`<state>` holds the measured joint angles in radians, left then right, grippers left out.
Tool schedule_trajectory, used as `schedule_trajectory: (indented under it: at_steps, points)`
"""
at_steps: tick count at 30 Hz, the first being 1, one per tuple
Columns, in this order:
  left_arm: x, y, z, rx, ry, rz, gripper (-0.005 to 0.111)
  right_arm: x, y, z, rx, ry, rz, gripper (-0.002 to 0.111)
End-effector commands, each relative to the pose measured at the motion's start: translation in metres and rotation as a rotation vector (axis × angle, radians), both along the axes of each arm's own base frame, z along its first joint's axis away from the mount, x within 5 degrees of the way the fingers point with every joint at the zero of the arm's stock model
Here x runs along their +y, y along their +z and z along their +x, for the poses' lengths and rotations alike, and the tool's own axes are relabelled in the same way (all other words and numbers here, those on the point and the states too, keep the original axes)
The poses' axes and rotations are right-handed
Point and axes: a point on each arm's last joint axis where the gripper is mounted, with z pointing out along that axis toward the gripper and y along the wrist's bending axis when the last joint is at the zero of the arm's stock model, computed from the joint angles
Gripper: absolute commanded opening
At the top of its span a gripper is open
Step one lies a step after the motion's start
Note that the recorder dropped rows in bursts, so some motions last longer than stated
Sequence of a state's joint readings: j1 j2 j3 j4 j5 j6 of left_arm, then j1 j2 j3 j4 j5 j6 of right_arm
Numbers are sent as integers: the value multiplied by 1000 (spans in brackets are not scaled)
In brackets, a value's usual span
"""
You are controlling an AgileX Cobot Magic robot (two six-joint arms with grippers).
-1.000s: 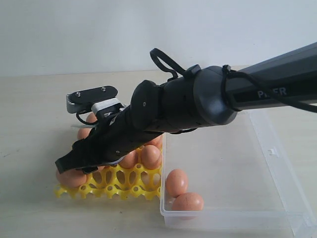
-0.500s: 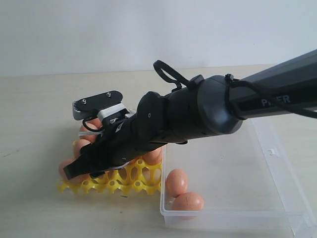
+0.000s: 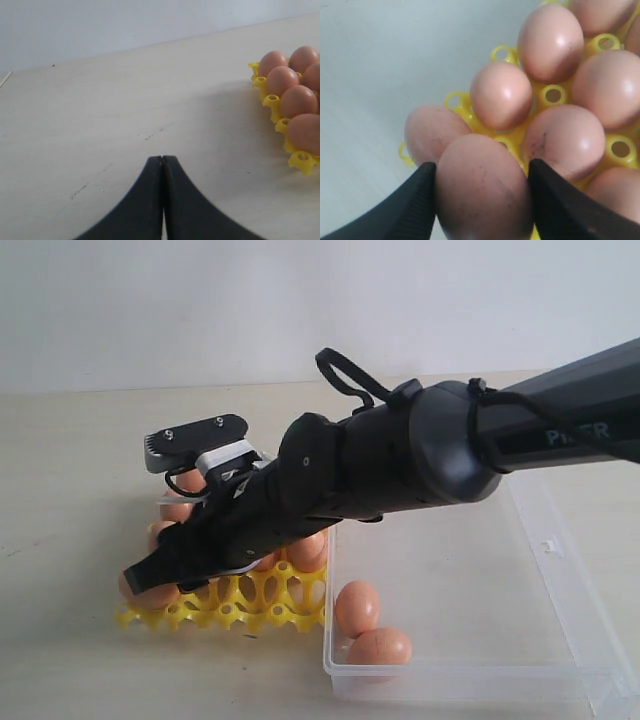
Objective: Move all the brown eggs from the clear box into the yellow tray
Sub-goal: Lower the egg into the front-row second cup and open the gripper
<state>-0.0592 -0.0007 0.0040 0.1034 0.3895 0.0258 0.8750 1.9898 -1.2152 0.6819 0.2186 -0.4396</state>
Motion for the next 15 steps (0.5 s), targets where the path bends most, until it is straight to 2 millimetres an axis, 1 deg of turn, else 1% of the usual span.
schedule_trajectory:
  at_steps: [1,10,13,15]
  points:
    - [0,2,0,-12,1,-6,0,-2,12,1,-28,-5,23,58]
    - [0,2,0,-12,1,-6,0,-2,15,1,-27,-12,32,58]
    - [0,2,0,-12,1,-6,0,-3,25,0,-46,-8,47,58]
    - [0,2,0,-12,1,-6,0,-4,36,-2,-62,-2,64,57]
